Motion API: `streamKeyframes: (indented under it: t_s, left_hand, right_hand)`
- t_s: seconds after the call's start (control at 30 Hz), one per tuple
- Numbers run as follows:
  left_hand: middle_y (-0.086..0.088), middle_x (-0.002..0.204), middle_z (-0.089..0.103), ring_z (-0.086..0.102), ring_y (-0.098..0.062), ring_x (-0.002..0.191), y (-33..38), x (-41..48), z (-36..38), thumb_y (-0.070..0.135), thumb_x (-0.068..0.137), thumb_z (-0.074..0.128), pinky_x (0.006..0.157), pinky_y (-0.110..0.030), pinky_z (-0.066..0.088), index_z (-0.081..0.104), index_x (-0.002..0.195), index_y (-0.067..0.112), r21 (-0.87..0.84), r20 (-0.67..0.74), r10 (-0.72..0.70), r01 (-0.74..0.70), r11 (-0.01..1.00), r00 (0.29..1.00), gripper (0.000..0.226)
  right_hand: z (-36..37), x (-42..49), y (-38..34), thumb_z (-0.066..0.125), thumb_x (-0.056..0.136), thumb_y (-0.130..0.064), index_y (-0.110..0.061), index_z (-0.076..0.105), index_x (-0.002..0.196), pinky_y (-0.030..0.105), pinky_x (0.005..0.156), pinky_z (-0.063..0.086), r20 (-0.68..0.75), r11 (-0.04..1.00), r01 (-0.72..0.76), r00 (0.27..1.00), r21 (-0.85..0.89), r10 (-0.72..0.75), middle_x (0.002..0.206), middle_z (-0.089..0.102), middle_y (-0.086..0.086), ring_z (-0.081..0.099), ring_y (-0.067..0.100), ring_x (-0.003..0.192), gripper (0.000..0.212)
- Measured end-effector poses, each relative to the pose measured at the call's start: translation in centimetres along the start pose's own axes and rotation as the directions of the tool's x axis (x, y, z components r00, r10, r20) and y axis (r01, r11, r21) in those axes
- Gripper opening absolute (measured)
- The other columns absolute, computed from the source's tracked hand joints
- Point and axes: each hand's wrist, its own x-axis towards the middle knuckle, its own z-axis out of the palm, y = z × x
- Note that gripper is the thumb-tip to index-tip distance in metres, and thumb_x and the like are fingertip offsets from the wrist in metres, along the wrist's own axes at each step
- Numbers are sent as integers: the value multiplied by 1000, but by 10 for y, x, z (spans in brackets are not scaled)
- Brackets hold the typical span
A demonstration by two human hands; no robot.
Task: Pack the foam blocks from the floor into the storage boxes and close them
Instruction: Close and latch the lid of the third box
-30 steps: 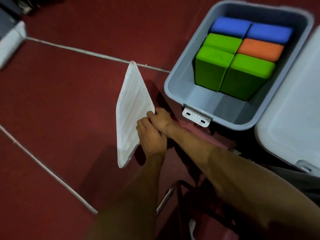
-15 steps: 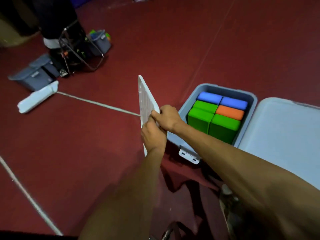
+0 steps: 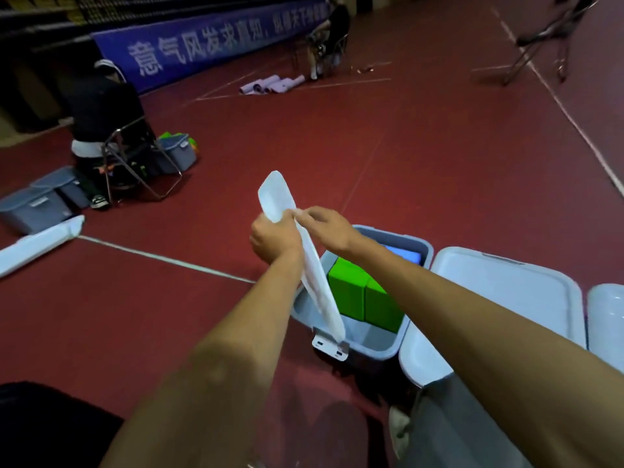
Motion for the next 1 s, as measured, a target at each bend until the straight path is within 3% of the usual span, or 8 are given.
streamKeyframes:
  t_s: [0.07, 0.17, 0.3, 0.4, 0.47, 0.63, 0.87, 1.0]
  left_hand:
    - [-8, 83, 73, 70, -34, 82, 5, 11, -8, 25, 75, 76, 72, -38, 56, 71, 83, 10, -188, 51, -109, 116, 975, 993, 17]
    - [1, 76, 68, 70, -26, 74, 7, 16, -14, 16, 74, 78, 71, -38, 60, 62, 74, 17, -410, 166, -246, 294, 863, 955, 16]
    - [-7, 88, 70, 71, -26, 72, -12, 7, -12, 7, 75, 75, 60, -37, 60, 63, 95, 9, -490, 316, -378, 490, 721, 871, 23]
    - [-10, 88, 72, 72, -29, 71, -34, -5, -7, 4, 74, 72, 51, -34, 57, 65, 98, 5, -502, 404, -377, 547, 670, 833, 25]
    - [-13, 95, 74, 74, -32, 76, -51, -6, 0, 2, 73, 72, 58, -40, 60, 67, 105, 3, -510, 450, -374, 577, 638, 811, 32]
    - [-15, 103, 75, 73, -36, 88, -83, 2, 17, 1, 77, 68, 73, -49, 61, 67, 113, 3, -487, 548, -355, 634, 601, 758, 36]
    - [-6, 98, 77, 75, -24, 83, -112, 12, 37, 2, 94, 50, 69, -38, 63, 65, 112, 12, -406, 727, -212, 658, 634, 653, 26]
    - [-8, 108, 75, 74, -24, 93, -129, 25, 45, 2, 94, 49, 76, -37, 62, 63, 123, 10, -335, 756, -212, 645, 687, 619, 32]
  right_hand:
    - [-12, -7, 35, 48, 98, -55, -19, 53, 72, 33, 65, 39, -66, 992, -124, 990, -27, 122, 71, 50, -4, 45, 13, 65, 45]
    - [-27, -32, 93, 61, 95, -45, -8, 61, 106, 35, 76, 47, -95, 869, -476, 867, 137, 490, 103, 61, 4, 57, 23, 88, 39]
    - [-39, -70, 132, 67, 92, -46, -10, 57, 118, 42, 63, 49, 148, 558, -655, 706, 510, 693, 117, 58, 8, 58, 32, 102, 45]
    - [-50, -89, 147, 75, 90, -23, -10, 59, 102, 41, 57, 49, 120, 518, -670, 665, 531, 738, 99, 56, 8, 58, 28, 90, 24]
    - [-52, -95, 166, 75, 87, -8, -2, 61, 111, 38, 53, 52, 82, 480, -679, 619, 555, 781, 94, 59, 12, 61, 27, 80, 28]
    - [-54, -104, 202, 82, 79, -14, -1, 60, 122, 32, 59, 53, 98, 344, -623, 563, 702, 820, 105, 66, 17, 62, 25, 79, 50]
    - [-53, -108, 215, 78, 82, -4, -2, 55, 120, 52, 90, 57, 125, 230, -436, 647, 870, 752, 118, 63, 20, 66, 37, 104, 45]
    - [-55, -106, 219, 76, 82, 0, -1, 59, 106, 50, 89, 58, 122, 209, -401, 657, 892, 744, 116, 66, 19, 67, 35, 102, 29]
